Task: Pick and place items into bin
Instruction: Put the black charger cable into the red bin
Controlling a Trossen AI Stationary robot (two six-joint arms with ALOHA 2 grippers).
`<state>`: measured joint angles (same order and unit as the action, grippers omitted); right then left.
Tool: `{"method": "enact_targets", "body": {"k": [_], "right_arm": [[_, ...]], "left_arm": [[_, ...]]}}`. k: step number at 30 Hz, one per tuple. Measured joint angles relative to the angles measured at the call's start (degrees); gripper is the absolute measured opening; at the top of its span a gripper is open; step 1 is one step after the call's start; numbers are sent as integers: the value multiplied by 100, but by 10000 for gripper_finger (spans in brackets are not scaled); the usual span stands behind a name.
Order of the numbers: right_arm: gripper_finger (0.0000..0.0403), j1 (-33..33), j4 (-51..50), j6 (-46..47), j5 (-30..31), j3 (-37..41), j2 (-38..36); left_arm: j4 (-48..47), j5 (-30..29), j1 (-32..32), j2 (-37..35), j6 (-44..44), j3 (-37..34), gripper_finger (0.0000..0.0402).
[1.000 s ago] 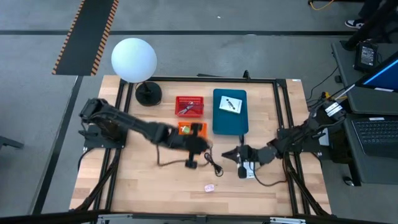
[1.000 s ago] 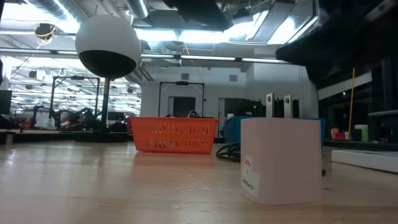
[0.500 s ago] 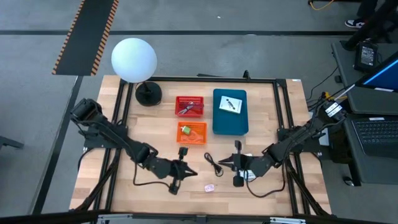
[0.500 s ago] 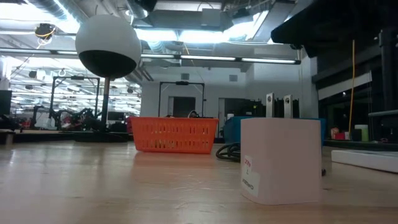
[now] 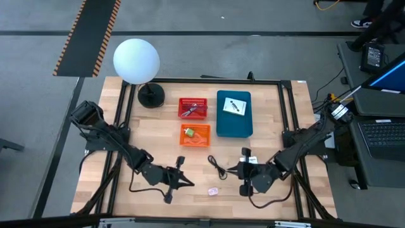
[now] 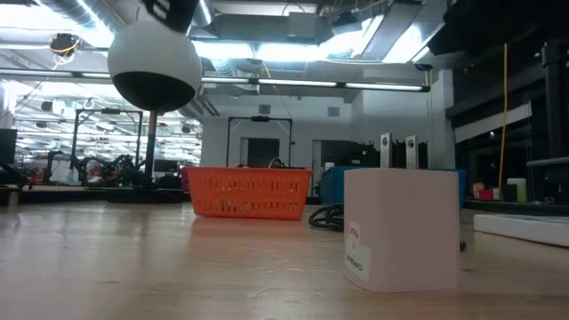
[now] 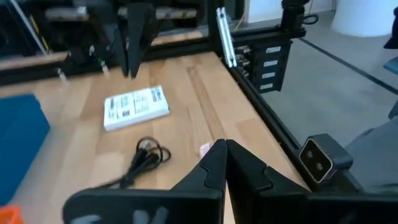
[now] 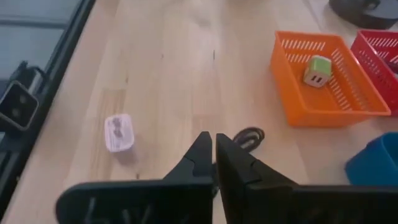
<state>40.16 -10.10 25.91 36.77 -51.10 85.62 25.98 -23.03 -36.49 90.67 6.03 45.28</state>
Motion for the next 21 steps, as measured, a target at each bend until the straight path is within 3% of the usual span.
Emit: {"method": "enact_targets", "body": {"k": [8, 21], "right_arm": [[5, 44, -1321, 1279, -124, -170, 0], [5, 37, -1079, 1292, -405, -170, 0]], "left_arm": [[-8, -4, 24, 2, 395, -98, 3], [-14, -5, 26, 2, 373, -98, 7]]}}
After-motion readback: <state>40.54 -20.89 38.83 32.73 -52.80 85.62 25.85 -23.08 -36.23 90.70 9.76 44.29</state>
